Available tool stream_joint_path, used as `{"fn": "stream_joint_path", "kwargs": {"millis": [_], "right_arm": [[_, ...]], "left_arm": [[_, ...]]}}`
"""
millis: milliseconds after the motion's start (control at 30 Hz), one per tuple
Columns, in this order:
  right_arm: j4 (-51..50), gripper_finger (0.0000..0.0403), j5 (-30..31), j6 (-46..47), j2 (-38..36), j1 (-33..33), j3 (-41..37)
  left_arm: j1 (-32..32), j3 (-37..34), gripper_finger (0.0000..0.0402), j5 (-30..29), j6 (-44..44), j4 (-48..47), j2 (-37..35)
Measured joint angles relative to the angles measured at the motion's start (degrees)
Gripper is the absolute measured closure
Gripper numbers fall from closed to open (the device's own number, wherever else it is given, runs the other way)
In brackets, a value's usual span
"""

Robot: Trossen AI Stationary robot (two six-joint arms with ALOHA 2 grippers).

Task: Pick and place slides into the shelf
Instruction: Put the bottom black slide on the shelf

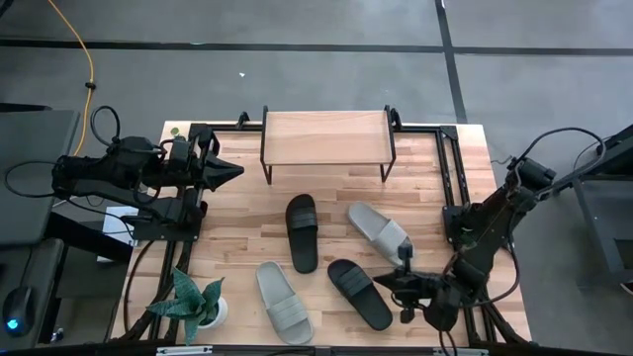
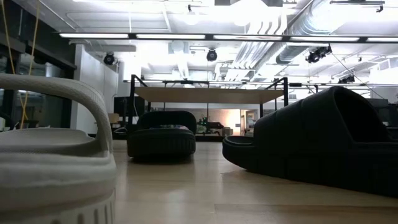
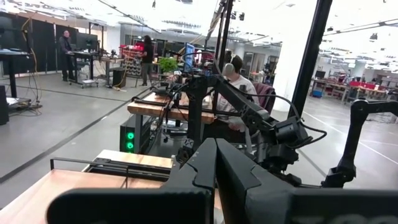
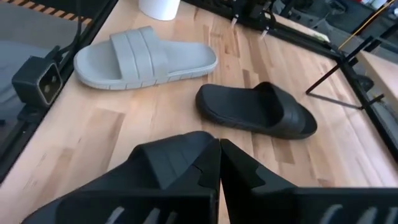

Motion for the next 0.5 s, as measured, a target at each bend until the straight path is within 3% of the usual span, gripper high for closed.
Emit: {"fn": "stream_joint_path", "kwargs": {"millis": [500], "right_arm": [[1.73,0.0402,-1.69,6.23,8.83,0.13,0.00]], "left_arm": [[0.00,0.00,0.0401,0.00,0.00,0.01,0.00]]}}
